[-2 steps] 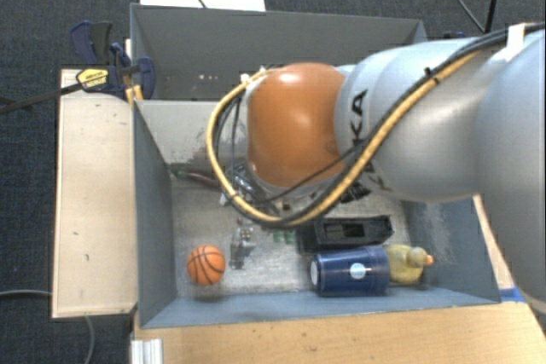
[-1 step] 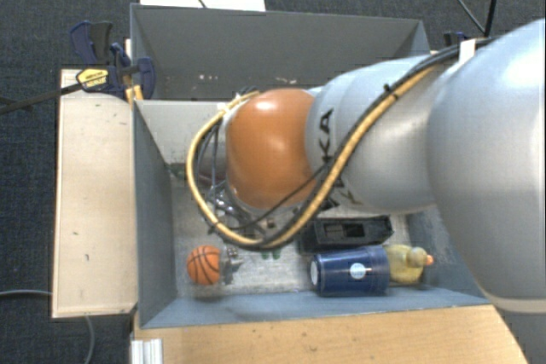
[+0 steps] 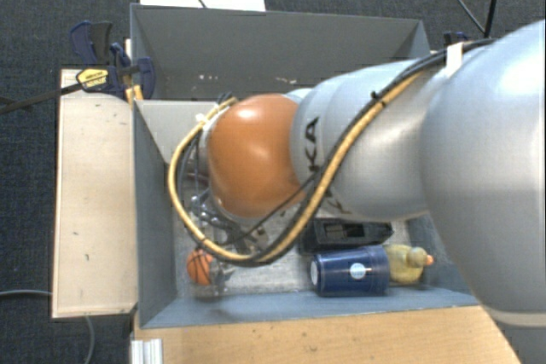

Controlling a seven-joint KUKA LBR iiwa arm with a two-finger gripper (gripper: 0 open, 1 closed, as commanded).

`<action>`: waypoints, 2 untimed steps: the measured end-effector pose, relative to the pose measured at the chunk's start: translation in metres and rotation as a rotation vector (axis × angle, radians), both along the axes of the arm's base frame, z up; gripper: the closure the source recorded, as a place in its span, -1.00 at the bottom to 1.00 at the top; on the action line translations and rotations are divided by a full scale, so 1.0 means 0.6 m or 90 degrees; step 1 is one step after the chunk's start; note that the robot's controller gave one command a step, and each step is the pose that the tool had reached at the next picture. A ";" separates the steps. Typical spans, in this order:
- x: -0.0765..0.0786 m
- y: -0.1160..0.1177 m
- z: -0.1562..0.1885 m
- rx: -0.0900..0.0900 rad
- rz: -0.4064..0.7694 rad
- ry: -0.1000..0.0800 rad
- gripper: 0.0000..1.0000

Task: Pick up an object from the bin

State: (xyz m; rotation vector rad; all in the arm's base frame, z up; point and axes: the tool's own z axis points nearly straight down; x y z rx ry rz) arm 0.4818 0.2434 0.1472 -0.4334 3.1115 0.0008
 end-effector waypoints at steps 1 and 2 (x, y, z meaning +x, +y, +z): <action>-0.001 0.014 -0.015 0.001 0.015 -0.001 -1.00; 0.008 0.011 -0.110 0.000 0.266 -0.002 -1.00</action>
Offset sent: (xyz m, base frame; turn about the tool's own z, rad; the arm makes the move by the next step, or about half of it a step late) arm 0.0051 0.0059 -0.0772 -0.4327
